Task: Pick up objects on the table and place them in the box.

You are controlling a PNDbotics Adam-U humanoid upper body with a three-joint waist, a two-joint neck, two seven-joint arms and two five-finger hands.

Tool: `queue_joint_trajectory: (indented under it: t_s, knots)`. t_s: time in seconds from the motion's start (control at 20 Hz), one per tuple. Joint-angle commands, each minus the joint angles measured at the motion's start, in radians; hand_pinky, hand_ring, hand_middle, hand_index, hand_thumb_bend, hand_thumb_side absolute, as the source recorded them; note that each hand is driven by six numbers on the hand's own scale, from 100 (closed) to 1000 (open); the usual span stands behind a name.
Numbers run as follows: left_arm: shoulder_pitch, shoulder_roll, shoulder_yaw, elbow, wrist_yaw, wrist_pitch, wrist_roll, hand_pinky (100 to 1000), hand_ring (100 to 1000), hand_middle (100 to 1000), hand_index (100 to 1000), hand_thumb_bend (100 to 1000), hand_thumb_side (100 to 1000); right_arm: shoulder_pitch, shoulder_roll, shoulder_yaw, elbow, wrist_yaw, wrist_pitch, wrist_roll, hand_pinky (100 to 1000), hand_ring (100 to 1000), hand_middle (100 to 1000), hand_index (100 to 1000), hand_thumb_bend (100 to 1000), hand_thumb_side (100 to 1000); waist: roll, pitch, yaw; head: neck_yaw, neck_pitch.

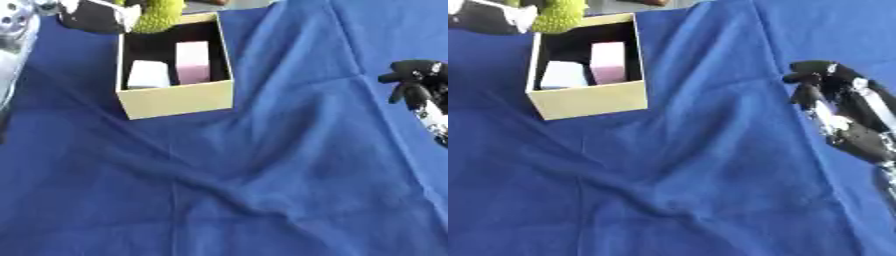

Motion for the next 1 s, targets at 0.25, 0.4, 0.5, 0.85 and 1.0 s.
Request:
queue_joint_trajectory:
  t_s: [0.25, 0.4, 0.5, 0.85, 1.0]
  knots:
    - [-0.041, -0.051, 0.000, 0.191, -0.083, -0.063, 0.080, 513, 486, 474, 580, 100, 118, -0.008, -0.022, -0.006, -0.015, -0.003, -0.001, 0.006, 1000, 812, 475, 818, 100, 523, -0.011, -0.019, -0.005, 0.018, 0.002]
    - [-0.048, -0.077, -0.002, 0.269, -0.112, -0.091, 0.112, 522, 492, 479, 584, 100, 111, -0.010, -0.021, -0.006, -0.015, -0.003, 0.000, 0.008, 1000, 812, 476, 818, 100, 523, -0.012, -0.018, -0.007, 0.020, 0.000]
    - [-0.052, -0.090, -0.005, 0.316, -0.123, -0.112, 0.121, 541, 503, 487, 595, 100, 100, -0.011, -0.022, -0.005, -0.015, -0.004, 0.000, 0.008, 1000, 812, 476, 819, 100, 523, -0.012, -0.017, -0.007, 0.020, 0.000]
    - [-0.056, -0.109, -0.002, 0.405, -0.191, -0.157, 0.050, 825, 800, 775, 886, 225, 138, -0.014, -0.022, -0.005, -0.015, -0.007, -0.001, 0.010, 1000, 813, 476, 819, 100, 524, -0.012, -0.017, -0.007, 0.020, -0.001]
    - [-0.056, -0.109, 0.008, 0.406, -0.238, -0.148, 0.025, 923, 898, 868, 964, 360, 316, -0.012, -0.021, -0.005, -0.015, -0.007, -0.001, 0.012, 1000, 813, 476, 819, 100, 523, -0.012, -0.018, -0.006, 0.020, -0.001]
